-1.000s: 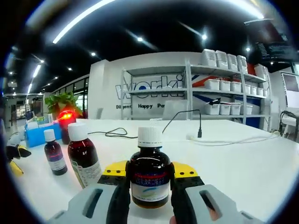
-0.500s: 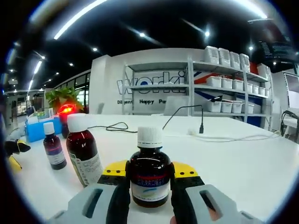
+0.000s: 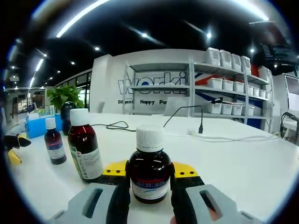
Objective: Rotate the medicine bottle to make it face forward pick up the medicine bottle inspect the drug traceability code place the medicine on the table
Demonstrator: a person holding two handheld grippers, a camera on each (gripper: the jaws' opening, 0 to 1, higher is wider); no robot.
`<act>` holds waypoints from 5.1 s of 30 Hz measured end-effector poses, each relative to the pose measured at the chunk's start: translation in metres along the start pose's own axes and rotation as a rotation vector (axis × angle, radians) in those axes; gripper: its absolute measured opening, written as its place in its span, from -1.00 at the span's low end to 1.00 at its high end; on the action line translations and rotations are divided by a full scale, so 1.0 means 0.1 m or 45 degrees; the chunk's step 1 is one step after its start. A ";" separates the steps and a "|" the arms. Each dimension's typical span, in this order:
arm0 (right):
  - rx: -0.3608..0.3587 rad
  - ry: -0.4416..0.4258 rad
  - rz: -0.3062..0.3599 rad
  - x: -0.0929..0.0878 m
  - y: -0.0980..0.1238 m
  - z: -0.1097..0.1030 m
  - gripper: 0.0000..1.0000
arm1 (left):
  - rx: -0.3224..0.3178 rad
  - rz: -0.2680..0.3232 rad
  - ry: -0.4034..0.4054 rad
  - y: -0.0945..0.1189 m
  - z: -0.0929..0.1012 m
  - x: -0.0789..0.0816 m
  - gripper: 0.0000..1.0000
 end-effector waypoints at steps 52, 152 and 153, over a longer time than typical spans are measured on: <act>0.202 0.039 0.117 0.45 0.24 0.21 0.05 | 0.024 0.039 0.075 0.01 -0.10 -0.01 -0.19; 0.630 0.013 -0.063 0.37 -0.17 -0.60 -0.18 | 0.052 0.080 0.103 0.05 -0.14 0.04 -0.15; 0.642 0.015 -0.067 0.36 -0.19 -0.59 -0.18 | 0.051 0.078 0.103 0.04 -0.14 0.04 -0.15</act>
Point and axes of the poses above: the point that each gripper's makers call its tool centre point, and the gripper's own axes: y roughly backward along the fingers, z roughly to its right, x roughly out of its top, the point moved 10 cm from there along y, roughly backward along the fingers, and after that the axes turned 7 degrees about z, right-handed, at the moved point
